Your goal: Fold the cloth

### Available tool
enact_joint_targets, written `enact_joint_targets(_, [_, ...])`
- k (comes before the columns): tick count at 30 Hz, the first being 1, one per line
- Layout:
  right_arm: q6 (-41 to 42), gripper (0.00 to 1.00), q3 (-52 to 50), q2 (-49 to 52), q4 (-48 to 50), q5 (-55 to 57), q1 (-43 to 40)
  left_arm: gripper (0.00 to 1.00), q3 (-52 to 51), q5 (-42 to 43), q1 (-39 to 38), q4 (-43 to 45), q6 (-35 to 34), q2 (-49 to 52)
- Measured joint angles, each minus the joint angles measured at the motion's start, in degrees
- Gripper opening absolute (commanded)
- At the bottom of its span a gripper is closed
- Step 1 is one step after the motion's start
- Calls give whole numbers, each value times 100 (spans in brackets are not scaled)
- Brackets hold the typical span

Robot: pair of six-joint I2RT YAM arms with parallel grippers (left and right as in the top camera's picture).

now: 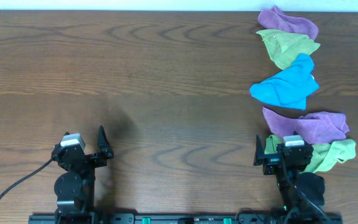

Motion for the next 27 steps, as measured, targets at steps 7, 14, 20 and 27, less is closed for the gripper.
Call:
enact_joint_targets(7, [0,99,0,0,0,0,0,95,0,0,0,0,0,0])
enact_joint_targets(14, [0,99,0,0,0,-2,0,95,0,-2,-2,0,0,0])
enact_joint_targets(20, [0,99,0,0,0,0,0,95,0,0,0,0,0,0])
enact_joint_targets(27, [-101,99,-20,0,332,42,0,95,0,-2,0,0,0,0])
